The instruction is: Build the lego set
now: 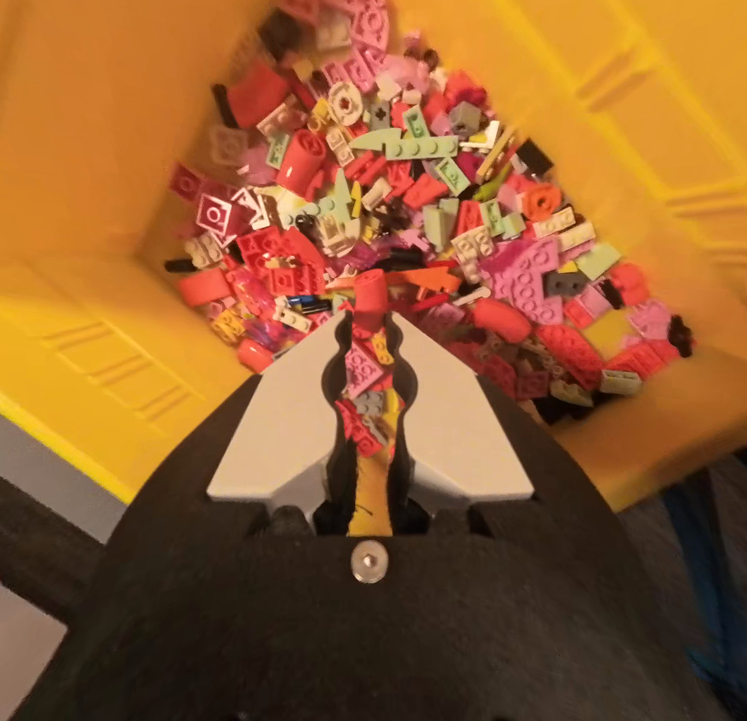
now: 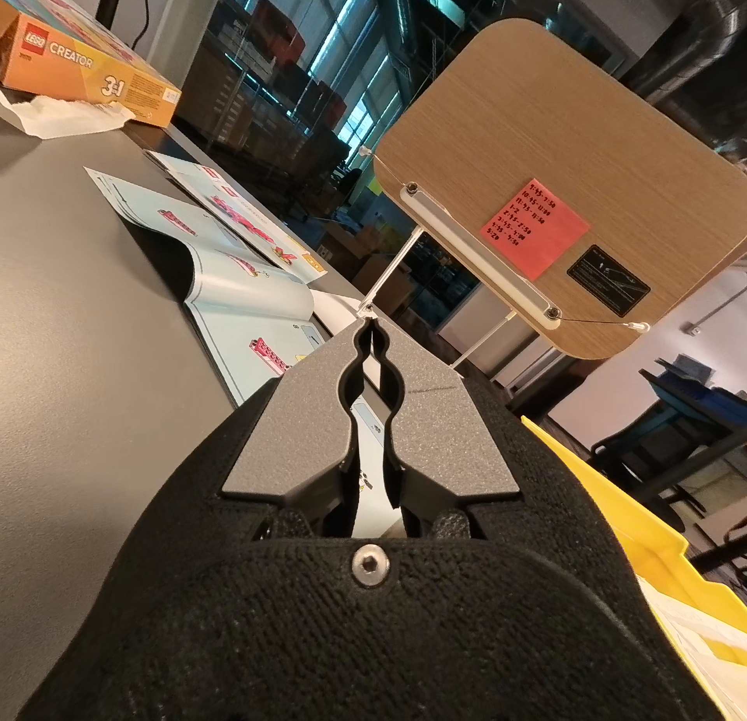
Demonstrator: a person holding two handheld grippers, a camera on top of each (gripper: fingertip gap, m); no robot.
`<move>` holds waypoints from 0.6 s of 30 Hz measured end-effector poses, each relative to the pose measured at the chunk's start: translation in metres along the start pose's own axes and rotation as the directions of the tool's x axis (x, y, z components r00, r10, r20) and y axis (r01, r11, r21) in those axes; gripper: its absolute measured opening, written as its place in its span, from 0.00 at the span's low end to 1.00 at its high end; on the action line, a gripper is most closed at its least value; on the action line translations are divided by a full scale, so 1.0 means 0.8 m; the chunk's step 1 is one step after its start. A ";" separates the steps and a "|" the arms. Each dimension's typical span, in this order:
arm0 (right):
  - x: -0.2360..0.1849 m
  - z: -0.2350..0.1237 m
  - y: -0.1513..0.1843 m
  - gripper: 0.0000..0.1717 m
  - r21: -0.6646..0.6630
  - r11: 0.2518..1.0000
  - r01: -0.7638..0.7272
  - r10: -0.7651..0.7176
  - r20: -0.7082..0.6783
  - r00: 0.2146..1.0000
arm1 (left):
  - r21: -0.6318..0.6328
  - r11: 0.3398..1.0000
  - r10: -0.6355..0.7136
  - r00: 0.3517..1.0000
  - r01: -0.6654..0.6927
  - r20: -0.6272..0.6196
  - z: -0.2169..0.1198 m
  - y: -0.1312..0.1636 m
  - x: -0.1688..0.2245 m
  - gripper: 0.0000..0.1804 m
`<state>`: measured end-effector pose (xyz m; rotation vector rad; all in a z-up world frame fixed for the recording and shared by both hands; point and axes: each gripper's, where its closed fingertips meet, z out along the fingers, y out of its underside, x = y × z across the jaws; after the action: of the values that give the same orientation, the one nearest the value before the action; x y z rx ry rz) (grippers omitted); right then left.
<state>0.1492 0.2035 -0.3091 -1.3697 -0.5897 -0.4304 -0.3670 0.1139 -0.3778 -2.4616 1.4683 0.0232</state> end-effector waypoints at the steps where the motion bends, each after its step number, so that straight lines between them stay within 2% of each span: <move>1: 0.001 0.000 -0.001 0.00 0.002 1.000 0.001 -0.001 -0.002 1.000 | 0.000 1.000 0.017 1.000 -0.017 -0.025 0.002 0.000 0.005 0.09; 5: 0.000 0.000 -0.001 0.00 0.005 1.000 0.002 -0.002 -0.003 1.000 | -0.066 0.998 -0.036 0.984 0.025 -0.172 0.002 0.018 0.033 0.32; 9: 0.000 0.000 -0.001 0.00 0.005 1.000 0.004 -0.004 -0.001 1.000 | -0.161 0.985 -0.110 0.959 0.069 -0.262 -0.011 0.051 0.050 0.33; 10: 0.000 0.000 -0.002 0.00 0.005 1.000 0.005 -0.005 -0.001 1.000 | -0.193 0.978 -0.129 0.956 0.079 -0.262 -0.014 0.060 0.051 0.36; 12: 0.000 0.000 -0.002 0.00 0.005 1.000 0.006 -0.006 -0.001 1.000 | -0.233 0.968 -0.141 0.973 0.097 -0.181 -0.015 0.074 0.036 0.46; 13: 0.000 0.000 -0.002 0.00 0.005 1.000 0.007 -0.007 -0.001 1.000 | -0.254 0.962 -0.142 0.978 0.099 -0.154 -0.015 0.080 0.031 0.47; 15: 0.000 0.000 -0.002 0.00 0.005 1.000 0.008 -0.008 -0.002 1.000 | -0.288 0.952 -0.161 0.969 0.103 -0.185 -0.018 0.084 0.037 0.47; 18: 0.001 -0.001 -0.005 0.00 0.014 1.000 0.014 -0.014 -0.010 1.000 | -0.441 0.895 -0.166 0.968 0.067 -0.190 -0.022 0.106 0.048 0.44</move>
<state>0.1477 0.2021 -0.3059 -1.3502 -0.5932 -0.4439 -0.4244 0.0387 -0.3857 -2.9948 1.5345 0.0554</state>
